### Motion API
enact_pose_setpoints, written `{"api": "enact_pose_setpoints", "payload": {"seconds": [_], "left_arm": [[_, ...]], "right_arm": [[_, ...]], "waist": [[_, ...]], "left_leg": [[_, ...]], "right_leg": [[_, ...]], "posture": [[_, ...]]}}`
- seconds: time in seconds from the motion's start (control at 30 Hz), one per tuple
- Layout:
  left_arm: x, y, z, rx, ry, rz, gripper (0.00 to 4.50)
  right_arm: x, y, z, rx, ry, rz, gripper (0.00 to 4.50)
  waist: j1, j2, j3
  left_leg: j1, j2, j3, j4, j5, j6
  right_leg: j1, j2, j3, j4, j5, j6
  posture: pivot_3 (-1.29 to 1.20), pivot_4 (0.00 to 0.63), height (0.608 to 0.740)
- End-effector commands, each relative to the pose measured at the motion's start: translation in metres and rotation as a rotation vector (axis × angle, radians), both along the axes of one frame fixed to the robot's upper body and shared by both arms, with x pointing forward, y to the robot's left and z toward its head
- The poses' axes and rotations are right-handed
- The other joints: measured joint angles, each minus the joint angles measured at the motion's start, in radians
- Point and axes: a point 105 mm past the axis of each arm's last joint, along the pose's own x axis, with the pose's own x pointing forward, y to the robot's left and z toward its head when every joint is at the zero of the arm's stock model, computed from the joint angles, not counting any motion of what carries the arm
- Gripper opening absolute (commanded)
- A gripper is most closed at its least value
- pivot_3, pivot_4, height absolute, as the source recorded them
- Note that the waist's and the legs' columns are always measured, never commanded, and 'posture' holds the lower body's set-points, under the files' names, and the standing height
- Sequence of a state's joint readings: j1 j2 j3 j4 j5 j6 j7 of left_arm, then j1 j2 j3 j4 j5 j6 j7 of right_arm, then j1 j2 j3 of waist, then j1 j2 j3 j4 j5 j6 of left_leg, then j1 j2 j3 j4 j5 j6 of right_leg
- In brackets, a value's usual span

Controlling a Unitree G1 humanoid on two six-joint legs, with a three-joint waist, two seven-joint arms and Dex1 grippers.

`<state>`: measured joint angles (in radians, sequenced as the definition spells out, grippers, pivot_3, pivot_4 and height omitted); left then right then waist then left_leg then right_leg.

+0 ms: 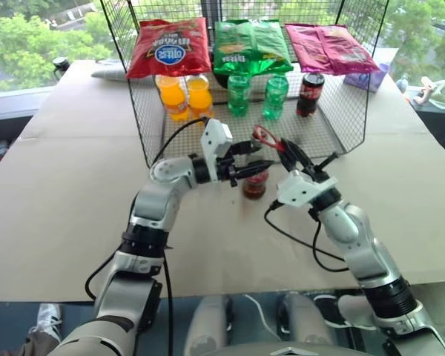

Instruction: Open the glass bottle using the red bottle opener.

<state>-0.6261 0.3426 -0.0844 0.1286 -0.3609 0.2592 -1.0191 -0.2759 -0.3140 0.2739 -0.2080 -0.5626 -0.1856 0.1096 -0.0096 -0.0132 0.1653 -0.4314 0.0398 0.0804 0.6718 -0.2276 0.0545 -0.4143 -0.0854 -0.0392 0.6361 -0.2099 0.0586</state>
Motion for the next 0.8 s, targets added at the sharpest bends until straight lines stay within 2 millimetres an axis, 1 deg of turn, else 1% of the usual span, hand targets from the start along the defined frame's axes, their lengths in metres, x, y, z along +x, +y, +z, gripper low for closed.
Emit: {"api": "enact_pose_setpoints", "payload": {"seconds": [0.03,0.17,0.3,0.43,0.7,0.8], "left_arm": [[-0.002,0.001,0.009,-0.012,-0.047,0.001,2.09],[-0.003,0.001,0.007,-0.008,-0.045,0.002,2.09],[-0.002,0.001,0.005,-0.004,-0.043,0.008,2.09],[-0.002,0.000,0.003,-0.002,-0.042,0.008,2.09],[-0.001,-0.001,-0.001,0.000,-0.041,0.008,2.09],[-0.001,-0.003,-0.002,-0.003,-0.041,0.007,2.09]], "right_arm": [[-0.001,-0.001,-0.005,-0.052,0.013,0.006,0.00],[-0.002,-0.001,-0.006,-0.086,0.003,0.009,0.00],[-0.002,-0.004,-0.006,-0.179,-0.014,0.010,0.00],[-0.003,-0.013,-0.008,-0.306,-0.013,0.011,0.00],[-0.001,-0.037,0.006,-0.507,0.001,0.019,0.00],[0.001,-0.042,0.013,-0.569,-0.013,0.030,0.00]], "waist": [[0.000,0.000,0.000],[0.000,0.000,0.000],[0.001,0.000,0.000],[0.003,0.000,-0.001],[0.008,-0.001,-0.002],[0.008,-0.001,-0.002]], "left_leg": [[0.000,0.000,0.000,0.000,0.000,0.000],[0.000,0.000,0.000,0.000,0.000,0.000],[0.000,0.000,0.000,0.000,0.000,0.000],[0.000,0.000,0.000,0.000,0.000,0.001],[0.001,-0.001,0.000,0.000,-0.002,0.003],[0.001,0.000,0.000,0.000,-0.002,0.003]], "right_leg": [[0.000,0.000,0.000,0.000,0.000,0.000],[0.000,0.000,0.000,0.000,0.000,0.000],[0.000,0.000,0.000,0.000,-0.001,-0.001],[0.000,0.000,0.000,0.000,-0.001,-0.001],[0.001,0.000,0.000,0.000,-0.001,-0.001],[0.001,0.000,0.000,0.000,-0.002,-0.001]], "posture": [[0.00,0.150,0.740],[0.00,0.150,0.740],[0.00,0.150,0.740],[0.00,0.150,0.740],[0.00,0.150,0.740],[0.00,0.150,0.740]]}}
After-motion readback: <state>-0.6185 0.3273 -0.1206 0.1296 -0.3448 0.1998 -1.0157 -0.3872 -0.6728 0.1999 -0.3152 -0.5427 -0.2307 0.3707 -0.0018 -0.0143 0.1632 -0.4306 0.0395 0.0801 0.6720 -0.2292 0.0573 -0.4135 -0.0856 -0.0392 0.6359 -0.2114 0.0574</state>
